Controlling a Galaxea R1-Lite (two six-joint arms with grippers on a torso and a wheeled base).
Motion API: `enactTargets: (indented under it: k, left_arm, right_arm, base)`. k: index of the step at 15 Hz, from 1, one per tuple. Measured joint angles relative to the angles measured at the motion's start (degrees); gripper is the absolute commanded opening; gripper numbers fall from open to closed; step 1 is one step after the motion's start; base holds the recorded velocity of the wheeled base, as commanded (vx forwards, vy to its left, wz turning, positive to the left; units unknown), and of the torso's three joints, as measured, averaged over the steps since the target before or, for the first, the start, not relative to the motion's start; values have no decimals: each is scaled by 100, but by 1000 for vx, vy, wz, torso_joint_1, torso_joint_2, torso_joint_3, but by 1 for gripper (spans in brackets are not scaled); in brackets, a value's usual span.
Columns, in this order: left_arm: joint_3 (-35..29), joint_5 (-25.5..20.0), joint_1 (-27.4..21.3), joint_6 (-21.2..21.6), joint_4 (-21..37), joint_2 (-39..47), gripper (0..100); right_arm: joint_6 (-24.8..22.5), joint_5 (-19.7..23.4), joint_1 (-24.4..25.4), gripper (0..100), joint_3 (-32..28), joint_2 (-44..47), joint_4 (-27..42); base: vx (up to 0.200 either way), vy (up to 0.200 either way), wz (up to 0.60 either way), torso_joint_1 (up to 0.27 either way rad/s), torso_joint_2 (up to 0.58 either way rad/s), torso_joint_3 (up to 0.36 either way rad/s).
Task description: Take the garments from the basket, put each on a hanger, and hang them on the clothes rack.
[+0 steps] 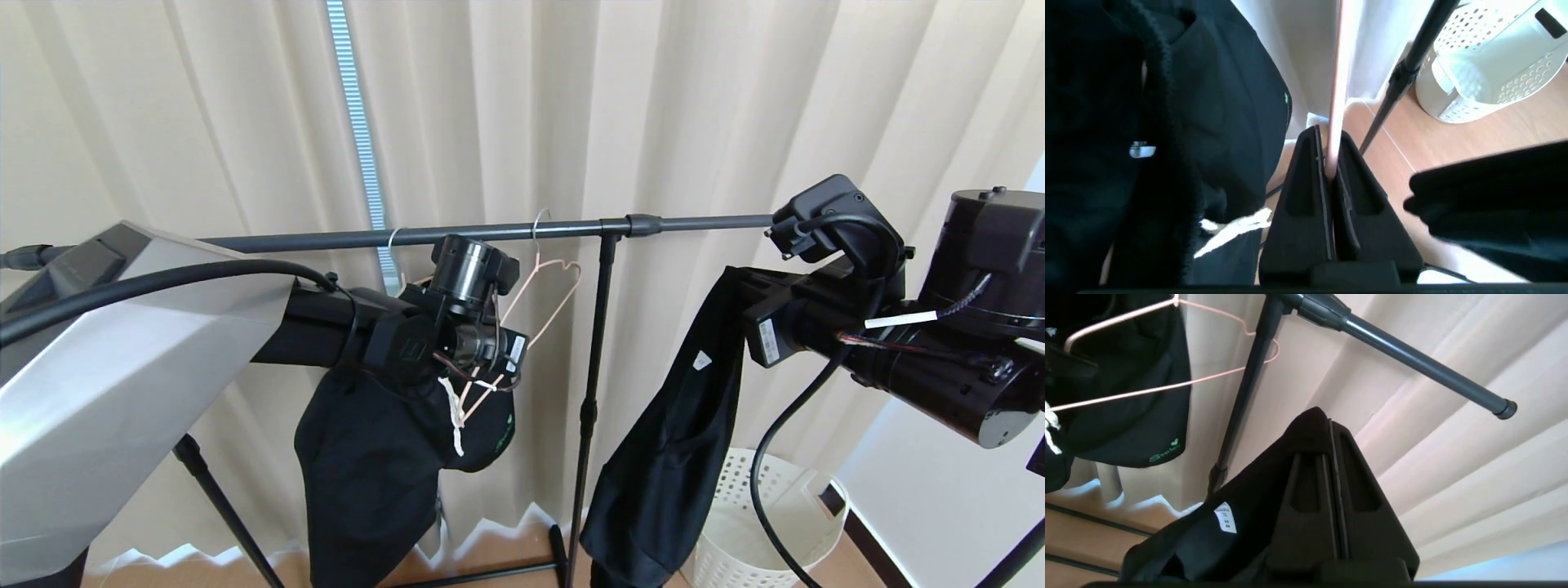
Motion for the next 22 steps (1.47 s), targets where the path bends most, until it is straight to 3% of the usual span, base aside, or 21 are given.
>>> enactTargets:
  k: [8, 13, 17, 19, 22]
  left_arm:
    - [1742, -11, -163, 50, -1009, -1136, 0]
    - [3479, -11, -433, 72, -1532, -2404, 0]
    - [5269, -98, -494, 184, -1842, -3810, 0]
    - [6139, -446, -496, 316, -2007, -4552, 0]
    - [7192, -1564, -474, 628, -2294, -5450, 0]
  right_arm:
    - [-2, 0, 0, 0, 2, 0, 0]
    - [-2, 2, 0, 0, 32, -38, 2]
    - [-2, 0, 0, 0, 35, -7, 0]
    - [-2, -5, 0, 0, 32, 41, 0]
    - [-2, -41, 0, 0, 11, 183, 2]
  base:
    - [0, 0, 0, 0, 0, 0]
    - [0, 0, 0, 0, 0, 0]
    - [0, 0, 0, 0, 0, 0]
    - [0, 0, 0, 0, 0, 0]
    - [0, 0, 0, 0, 0, 0]
